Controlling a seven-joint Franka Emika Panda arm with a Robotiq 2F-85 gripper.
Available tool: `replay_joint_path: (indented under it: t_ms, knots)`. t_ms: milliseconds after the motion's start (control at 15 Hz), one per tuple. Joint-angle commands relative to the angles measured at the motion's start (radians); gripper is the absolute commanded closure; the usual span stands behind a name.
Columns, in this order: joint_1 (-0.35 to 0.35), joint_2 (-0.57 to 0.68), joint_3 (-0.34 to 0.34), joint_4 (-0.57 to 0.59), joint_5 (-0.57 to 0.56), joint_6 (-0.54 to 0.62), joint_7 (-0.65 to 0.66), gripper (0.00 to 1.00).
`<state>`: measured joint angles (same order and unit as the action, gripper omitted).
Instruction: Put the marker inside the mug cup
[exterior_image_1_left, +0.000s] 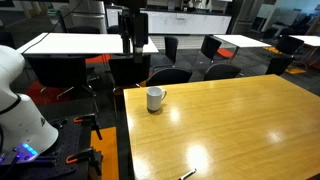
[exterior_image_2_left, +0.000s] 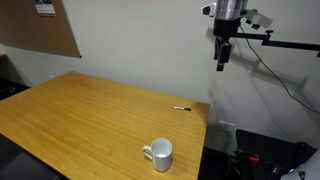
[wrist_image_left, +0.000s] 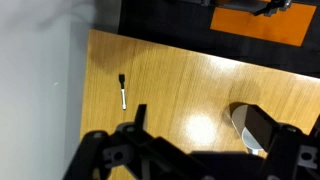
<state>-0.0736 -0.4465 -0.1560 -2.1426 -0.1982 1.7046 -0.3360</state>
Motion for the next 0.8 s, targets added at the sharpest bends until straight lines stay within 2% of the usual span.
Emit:
replay_joint_path:
  t_ms: [0,333,733]
  knots:
    - [0.002,0.001,-0.002,0.002,0.000,-0.002,0.001,0.00]
    - [0.003,0.002,-0.003,-0.001,-0.003,0.008,-0.003,0.00]
    - [0.003,0.022,-0.021,-0.063,-0.016,0.234,-0.048,0.00]
